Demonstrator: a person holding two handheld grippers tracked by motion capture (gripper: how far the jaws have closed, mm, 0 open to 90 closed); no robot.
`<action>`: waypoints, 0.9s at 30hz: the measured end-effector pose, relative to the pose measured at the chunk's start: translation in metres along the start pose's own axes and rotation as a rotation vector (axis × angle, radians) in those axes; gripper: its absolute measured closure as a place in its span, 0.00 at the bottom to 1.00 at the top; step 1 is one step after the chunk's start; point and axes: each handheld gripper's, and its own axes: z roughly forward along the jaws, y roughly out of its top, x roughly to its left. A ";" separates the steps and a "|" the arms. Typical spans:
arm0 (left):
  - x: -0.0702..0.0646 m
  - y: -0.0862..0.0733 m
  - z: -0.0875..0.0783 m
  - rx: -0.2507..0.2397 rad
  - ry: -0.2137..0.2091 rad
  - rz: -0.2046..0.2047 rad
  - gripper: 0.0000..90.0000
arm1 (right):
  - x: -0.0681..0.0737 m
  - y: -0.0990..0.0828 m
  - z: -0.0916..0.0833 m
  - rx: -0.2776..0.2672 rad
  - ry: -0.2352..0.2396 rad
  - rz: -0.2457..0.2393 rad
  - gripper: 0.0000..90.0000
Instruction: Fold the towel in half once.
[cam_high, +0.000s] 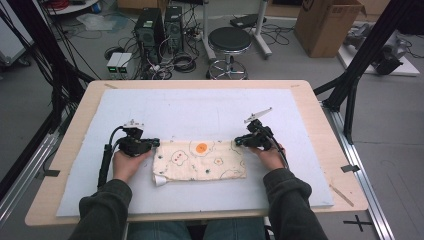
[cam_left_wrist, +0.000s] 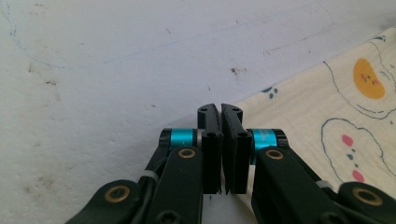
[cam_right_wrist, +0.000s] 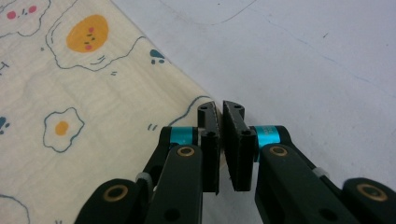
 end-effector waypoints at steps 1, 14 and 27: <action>0.000 0.000 0.001 0.003 0.002 0.000 0.96 | 0.000 0.000 0.000 0.001 0.002 0.002 0.95; 0.000 0.002 -0.008 -0.052 -0.019 0.036 0.84 | 0.002 0.000 -0.004 -0.067 0.026 0.008 0.74; -0.004 0.008 -0.026 -0.069 -0.110 0.047 0.63 | 0.011 0.005 -0.015 -0.110 0.057 0.024 0.41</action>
